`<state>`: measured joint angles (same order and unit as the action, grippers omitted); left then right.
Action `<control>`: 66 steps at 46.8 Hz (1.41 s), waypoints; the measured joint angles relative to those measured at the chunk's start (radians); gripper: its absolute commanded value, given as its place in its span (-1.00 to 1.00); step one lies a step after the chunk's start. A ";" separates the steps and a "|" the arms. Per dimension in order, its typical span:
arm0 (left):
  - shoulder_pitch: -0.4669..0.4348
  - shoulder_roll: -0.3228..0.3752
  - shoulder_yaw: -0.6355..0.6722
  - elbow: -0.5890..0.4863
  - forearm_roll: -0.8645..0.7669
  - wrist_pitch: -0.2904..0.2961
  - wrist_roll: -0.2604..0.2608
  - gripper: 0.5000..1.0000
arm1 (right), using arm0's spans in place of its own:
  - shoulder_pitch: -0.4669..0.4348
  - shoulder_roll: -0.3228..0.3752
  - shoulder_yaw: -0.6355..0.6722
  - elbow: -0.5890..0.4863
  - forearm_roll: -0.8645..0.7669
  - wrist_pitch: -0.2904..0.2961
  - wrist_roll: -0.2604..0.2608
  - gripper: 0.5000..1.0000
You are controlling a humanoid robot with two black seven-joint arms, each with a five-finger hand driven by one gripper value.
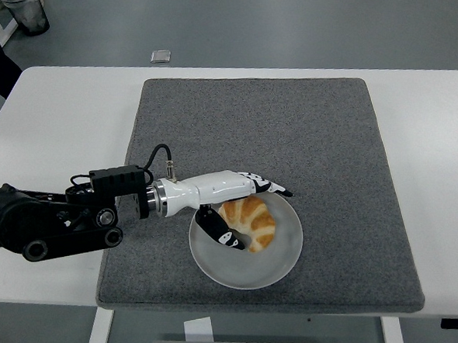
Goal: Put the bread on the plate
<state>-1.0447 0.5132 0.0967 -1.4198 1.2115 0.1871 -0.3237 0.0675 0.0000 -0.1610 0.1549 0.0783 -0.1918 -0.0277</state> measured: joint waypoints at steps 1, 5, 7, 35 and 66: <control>-0.002 0.000 -0.001 0.000 -0.006 0.000 0.000 0.96 | 0.000 0.000 0.000 0.000 0.000 0.000 0.000 0.81; -0.006 0.002 -0.024 -0.001 -0.035 -0.008 0.000 0.96 | 0.000 0.000 0.000 0.000 0.000 0.000 0.000 0.81; -0.006 0.005 -0.053 -0.001 -0.062 -0.028 0.000 0.96 | 0.000 0.000 0.000 0.000 0.000 0.000 0.000 0.81; -0.089 0.045 -0.428 0.162 -0.596 -0.389 0.015 0.96 | 0.000 0.000 0.002 0.000 0.000 0.002 0.000 0.81; -0.159 -0.020 -0.442 0.564 -1.300 -0.505 0.062 0.97 | 0.000 0.000 0.001 0.000 0.000 0.002 0.000 0.82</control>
<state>-1.2035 0.4935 -0.3450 -0.8562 -0.0882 -0.3181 -0.2622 0.0675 0.0000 -0.1596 0.1550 0.0782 -0.1898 -0.0275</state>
